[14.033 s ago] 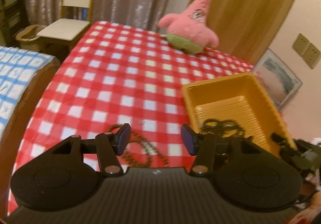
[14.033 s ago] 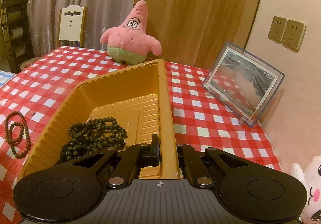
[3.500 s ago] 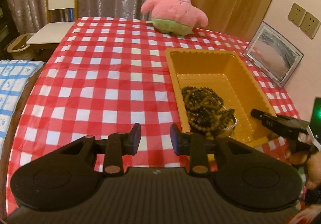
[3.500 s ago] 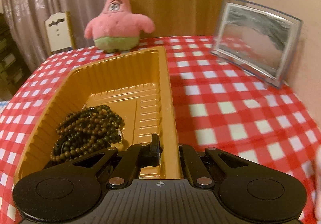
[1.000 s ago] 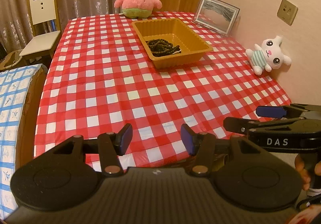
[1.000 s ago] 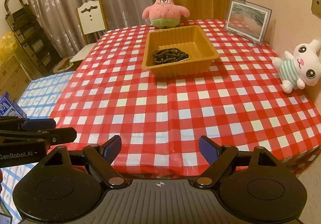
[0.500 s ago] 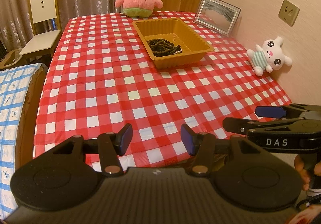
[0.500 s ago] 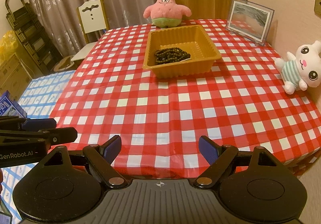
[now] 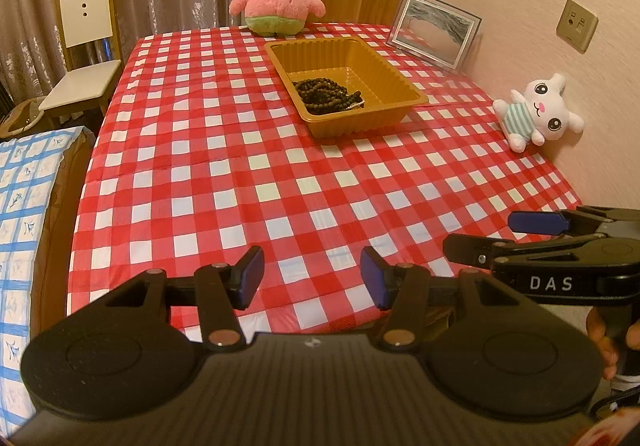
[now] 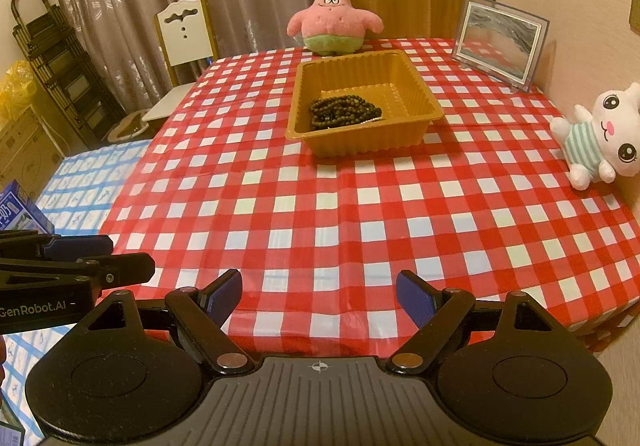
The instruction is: Organize jewelry
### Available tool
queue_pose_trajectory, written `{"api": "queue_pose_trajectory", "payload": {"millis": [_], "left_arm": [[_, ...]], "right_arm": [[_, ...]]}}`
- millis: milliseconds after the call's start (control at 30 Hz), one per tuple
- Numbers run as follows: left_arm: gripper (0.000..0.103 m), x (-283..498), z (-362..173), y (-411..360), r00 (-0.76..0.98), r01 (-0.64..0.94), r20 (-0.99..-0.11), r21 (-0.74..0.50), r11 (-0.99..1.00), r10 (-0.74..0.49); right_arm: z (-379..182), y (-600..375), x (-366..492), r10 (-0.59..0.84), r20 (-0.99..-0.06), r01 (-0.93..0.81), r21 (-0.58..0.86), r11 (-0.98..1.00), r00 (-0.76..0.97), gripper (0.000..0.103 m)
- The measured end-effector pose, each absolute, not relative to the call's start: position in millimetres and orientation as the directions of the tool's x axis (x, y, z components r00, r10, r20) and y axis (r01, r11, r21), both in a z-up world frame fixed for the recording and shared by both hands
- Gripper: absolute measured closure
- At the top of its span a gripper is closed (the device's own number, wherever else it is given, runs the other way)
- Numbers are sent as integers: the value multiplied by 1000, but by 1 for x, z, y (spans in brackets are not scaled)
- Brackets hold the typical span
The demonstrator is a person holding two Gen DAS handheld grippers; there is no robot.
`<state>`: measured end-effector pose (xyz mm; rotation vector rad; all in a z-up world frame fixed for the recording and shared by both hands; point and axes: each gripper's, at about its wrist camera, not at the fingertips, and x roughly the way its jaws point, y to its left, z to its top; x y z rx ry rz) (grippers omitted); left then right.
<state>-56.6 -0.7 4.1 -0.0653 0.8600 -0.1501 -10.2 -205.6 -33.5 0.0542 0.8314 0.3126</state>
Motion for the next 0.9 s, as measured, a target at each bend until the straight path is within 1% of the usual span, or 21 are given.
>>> {"api": "queue_pose_trajectory", "payload": {"millis": [900], "left_arm": [[53,-56,5,-1,643,106,-749,-117,987,-158]], "right_arm": [[-34,-203,-10,297,-717,-256,169,952,631,19]]}}
